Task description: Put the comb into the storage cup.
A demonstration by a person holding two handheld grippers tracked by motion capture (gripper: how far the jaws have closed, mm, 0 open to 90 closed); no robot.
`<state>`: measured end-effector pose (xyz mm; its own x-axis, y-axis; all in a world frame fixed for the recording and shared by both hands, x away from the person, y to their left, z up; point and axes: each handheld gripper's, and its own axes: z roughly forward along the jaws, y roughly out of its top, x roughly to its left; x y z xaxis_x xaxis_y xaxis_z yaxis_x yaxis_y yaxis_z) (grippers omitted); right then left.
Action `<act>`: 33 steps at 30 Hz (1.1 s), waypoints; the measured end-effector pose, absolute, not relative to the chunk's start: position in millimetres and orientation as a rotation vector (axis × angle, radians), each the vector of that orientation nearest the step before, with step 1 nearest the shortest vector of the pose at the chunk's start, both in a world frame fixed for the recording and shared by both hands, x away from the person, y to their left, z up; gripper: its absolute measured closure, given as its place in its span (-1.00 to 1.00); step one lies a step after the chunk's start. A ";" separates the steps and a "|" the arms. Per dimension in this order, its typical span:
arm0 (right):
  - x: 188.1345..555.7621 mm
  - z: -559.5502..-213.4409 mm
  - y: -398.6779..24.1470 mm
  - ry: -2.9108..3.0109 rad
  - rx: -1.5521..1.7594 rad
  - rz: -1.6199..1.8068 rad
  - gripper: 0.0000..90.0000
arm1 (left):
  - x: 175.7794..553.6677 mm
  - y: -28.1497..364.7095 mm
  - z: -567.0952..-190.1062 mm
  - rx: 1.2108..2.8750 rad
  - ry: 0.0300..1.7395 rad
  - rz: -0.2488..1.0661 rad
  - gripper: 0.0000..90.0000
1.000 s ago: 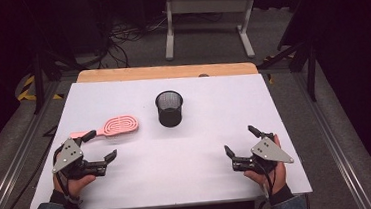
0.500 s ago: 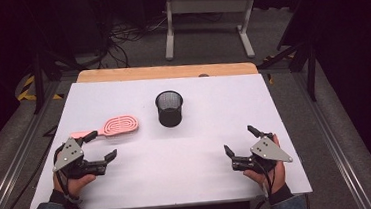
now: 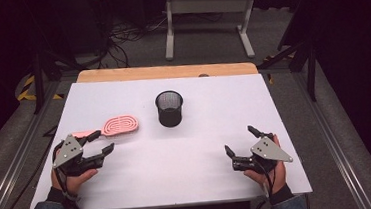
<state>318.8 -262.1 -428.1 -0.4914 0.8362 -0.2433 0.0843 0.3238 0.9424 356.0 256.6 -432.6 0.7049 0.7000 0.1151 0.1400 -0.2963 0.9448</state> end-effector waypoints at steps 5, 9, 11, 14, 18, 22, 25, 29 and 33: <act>319.3 -428.7 -261.8 1.824 0.820 1.230 -0.88 | 359.9 260.9 -428.3 1.846 0.657 0.661 0.35; 319.7 -429.5 -261.0 1.830 0.819 1.228 -0.88 | 365.6 266.0 -424.8 1.856 0.677 0.672 0.70; 319.8 -429.8 -260.8 1.831 0.820 1.226 -0.88 | 367.0 267.1 -424.3 1.857 0.683 0.675 0.75; 320.2 -430.6 -260.4 1.833 0.821 1.225 -0.88 | 372.2 271.7 -423.3 1.857 0.705 0.676 0.91; 320.4 -431.3 -260.1 1.838 0.821 1.222 -0.88 | 379.2 279.3 -421.8 1.853 0.742 0.670 1.00; 320.8 -431.8 -260.3 1.839 0.826 1.224 -0.88 | 386.1 287.3 -419.2 1.855 0.772 0.670 1.00; 321.6 -432.9 -260.5 1.844 0.830 1.222 -0.88 | 392.3 295.2 -417.4 1.861 0.813 0.670 1.00; 322.1 -433.7 -260.8 1.849 0.835 1.223 -0.88 | 406.9 305.1 -418.0 1.905 0.894 0.660 1.00; 323.0 -434.9 -260.3 1.855 0.843 1.216 -0.88 | 425.1 305.1 -425.1 1.997 0.962 0.629 1.00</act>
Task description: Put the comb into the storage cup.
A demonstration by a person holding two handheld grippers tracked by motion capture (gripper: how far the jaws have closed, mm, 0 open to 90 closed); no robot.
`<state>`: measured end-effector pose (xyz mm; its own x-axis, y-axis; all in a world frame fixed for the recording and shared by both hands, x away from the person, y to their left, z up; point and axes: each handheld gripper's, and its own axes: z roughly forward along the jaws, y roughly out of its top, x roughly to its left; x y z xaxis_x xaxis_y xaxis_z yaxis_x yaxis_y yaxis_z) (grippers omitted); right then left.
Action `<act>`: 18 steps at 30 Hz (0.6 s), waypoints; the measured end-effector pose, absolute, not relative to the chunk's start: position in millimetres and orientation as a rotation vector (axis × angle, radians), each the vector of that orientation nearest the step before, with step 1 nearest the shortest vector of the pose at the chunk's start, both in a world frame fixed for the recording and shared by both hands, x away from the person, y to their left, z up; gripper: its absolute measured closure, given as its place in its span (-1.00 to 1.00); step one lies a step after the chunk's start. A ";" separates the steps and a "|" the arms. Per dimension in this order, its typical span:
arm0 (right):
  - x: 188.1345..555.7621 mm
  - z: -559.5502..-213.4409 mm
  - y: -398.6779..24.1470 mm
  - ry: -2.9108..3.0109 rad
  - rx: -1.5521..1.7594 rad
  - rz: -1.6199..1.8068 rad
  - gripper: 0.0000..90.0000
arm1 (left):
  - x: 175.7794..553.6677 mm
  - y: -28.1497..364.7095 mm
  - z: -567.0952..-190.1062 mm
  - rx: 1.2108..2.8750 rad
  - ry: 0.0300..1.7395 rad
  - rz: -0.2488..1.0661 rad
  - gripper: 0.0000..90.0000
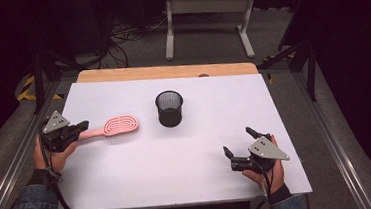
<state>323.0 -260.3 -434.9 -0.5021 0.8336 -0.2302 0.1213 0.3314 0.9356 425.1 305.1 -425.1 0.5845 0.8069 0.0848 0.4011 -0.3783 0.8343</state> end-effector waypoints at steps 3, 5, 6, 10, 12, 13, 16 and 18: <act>323.3 -435.8 -259.0 1.866 0.839 1.210 -0.88 | 433.5 303.0 -429.6 2.034 0.992 0.611 1.00; 323.5 -436.3 -259.0 1.870 0.840 1.212 -0.88 | 441.3 299.3 -433.3 2.074 1.015 0.595 1.00; 323.6 -436.6 -259.2 1.872 0.841 1.212 -0.88 | 446.0 297.5 -434.5 2.097 1.025 0.593 1.00; 324.6 -437.6 -260.4 1.877 0.851 1.214 -0.88 | 459.9 292.3 -434.4 2.149 1.044 0.580 1.00; 324.6 -437.6 -260.3 1.878 0.850 1.215 -0.88 | 462.3 290.5 -433.9 2.170 1.046 0.578 1.00; 324.6 -437.7 -260.1 1.879 0.851 1.214 -0.88 | 464.7 289.4 -434.0 2.187 1.049 0.575 1.00; 324.6 -438.1 -259.2 1.886 0.845 1.209 -0.88 | 472.5 290.0 -434.6 2.242 1.070 0.551 1.00; 324.5 -438.6 -258.5 1.892 0.844 1.209 -0.88 | 475.5 290.9 -436.9 2.257 1.096 0.522 1.00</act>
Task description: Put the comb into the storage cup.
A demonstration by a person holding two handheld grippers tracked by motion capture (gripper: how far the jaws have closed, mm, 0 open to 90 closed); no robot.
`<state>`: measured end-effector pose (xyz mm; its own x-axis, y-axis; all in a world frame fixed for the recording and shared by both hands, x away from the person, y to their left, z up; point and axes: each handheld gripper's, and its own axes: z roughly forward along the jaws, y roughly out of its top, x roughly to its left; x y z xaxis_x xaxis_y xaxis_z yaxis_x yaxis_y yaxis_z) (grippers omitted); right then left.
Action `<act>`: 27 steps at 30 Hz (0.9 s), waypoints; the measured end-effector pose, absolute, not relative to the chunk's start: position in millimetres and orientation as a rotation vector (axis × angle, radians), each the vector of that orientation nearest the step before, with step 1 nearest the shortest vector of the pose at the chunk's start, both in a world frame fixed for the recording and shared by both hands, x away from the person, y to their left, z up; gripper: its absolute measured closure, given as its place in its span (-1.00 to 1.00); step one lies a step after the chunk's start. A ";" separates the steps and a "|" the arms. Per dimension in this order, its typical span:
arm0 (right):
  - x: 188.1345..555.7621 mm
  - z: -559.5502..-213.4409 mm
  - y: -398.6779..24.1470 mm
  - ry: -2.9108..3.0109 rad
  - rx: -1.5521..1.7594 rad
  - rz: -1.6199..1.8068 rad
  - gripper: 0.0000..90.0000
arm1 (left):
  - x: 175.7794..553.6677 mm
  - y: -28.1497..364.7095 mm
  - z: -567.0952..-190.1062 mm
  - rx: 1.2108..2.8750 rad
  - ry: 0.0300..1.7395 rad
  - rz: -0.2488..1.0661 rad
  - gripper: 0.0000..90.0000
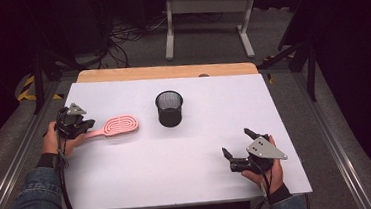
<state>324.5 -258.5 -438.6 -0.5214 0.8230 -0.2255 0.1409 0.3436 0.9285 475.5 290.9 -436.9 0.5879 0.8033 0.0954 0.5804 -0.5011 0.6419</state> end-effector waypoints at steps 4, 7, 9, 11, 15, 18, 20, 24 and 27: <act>324.9 -439.1 -258.5 1.898 0.841 1.206 -0.88 | 478.0 293.8 -440.7 2.288 1.121 0.485 1.00; 325.0 -439.4 -258.5 1.903 0.839 1.212 -0.88 | 477.0 294.2 -442.7 2.293 1.140 0.443 1.00; 324.6 -439.5 -258.3 1.908 0.836 1.221 -0.88 | 474.5 294.4 -442.2 2.278 1.147 0.425 1.00; 324.0 -439.4 -257.5 1.913 0.829 1.225 -0.88 | 471.8 295.0 -441.7 2.278 1.154 0.410 1.00; 324.2 -439.2 -257.5 1.914 0.827 1.227 -0.87 | 467.0 296.2 -441.0 2.303 1.151 0.397 1.00; 323.7 -438.5 -257.1 1.915 0.823 1.228 -0.87 | 463.5 296.2 -440.0 2.323 1.144 0.382 1.00; 323.7 -438.6 -256.8 1.917 0.822 1.229 -0.87 | 462.6 295.8 -440.7 2.337 1.145 0.364 1.00; 324.2 -439.3 -257.3 1.923 0.829 1.228 -0.87 | 459.0 295.6 -447.3 2.372 1.141 0.358 1.00; 324.2 -439.3 -258.0 1.921 0.829 1.232 -0.87 | 454.4 296.2 -448.4 2.351 1.136 0.362 1.00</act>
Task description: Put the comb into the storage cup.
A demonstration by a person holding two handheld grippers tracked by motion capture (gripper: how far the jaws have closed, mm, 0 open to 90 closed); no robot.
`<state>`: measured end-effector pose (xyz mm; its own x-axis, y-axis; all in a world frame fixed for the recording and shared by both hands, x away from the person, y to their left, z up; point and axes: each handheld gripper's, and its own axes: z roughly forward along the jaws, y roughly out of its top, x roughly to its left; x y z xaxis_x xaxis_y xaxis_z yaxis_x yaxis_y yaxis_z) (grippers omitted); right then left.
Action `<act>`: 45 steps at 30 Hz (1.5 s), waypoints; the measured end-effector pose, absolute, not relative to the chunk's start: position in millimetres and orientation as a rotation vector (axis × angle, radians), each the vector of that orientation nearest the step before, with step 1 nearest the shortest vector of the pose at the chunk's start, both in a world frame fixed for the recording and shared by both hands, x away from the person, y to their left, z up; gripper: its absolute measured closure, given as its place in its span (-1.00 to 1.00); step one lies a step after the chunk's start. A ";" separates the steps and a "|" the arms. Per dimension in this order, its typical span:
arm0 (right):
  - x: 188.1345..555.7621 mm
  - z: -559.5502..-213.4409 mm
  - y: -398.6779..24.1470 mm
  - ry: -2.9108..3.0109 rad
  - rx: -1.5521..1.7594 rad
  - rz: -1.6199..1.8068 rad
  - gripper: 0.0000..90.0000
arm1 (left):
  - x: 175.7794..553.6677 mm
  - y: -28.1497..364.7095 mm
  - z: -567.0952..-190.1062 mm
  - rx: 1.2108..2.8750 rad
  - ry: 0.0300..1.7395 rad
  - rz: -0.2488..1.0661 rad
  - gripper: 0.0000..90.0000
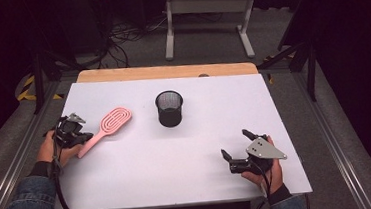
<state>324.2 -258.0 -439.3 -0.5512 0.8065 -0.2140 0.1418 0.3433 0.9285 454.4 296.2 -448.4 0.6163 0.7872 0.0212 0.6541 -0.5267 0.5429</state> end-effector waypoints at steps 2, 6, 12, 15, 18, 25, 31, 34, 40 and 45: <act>324.1 -439.3 -257.6 1.924 0.829 1.232 -0.87 | 449.9 295.0 -449.3 2.346 1.126 0.367 1.00; 324.1 -439.4 -256.8 1.929 0.825 1.229 -0.87 | 440.5 292.1 -450.5 2.344 1.098 0.376 1.00; 324.0 -439.5 -256.7 1.930 0.826 1.227 -0.87 | 431.4 290.0 -451.6 2.316 1.099 0.398 0.98; 324.0 -439.2 -257.3 1.927 0.829 1.227 -0.87 | 421.0 289.2 -451.6 2.301 1.101 0.420 0.98; 323.5 -438.5 -257.1 1.921 0.819 1.221 -0.87 | 416.1 289.1 -453.1 2.316 1.096 0.444 0.96; 322.8 -437.5 -257.1 1.918 0.810 1.214 -0.87 | 407.1 296.6 -453.3 2.274 1.125 0.444 0.99; 323.2 -437.7 -256.7 1.920 0.806 1.209 -0.87 | 406.0 298.5 -453.9 2.286 1.120 0.453 0.99; 323.5 -437.8 -256.9 1.920 0.807 1.207 -0.87 | 405.6 299.0 -453.0 2.277 1.122 0.455 0.99; 323.4 -437.9 -256.7 1.916 0.811 1.200 -0.87 | 403.1 302.2 -446.8 2.246 1.136 0.472 0.98; 324.0 -437.8 -258.1 1.907 0.820 1.197 -0.86 | 400.7 304.4 -439.2 2.224 1.129 0.501 0.96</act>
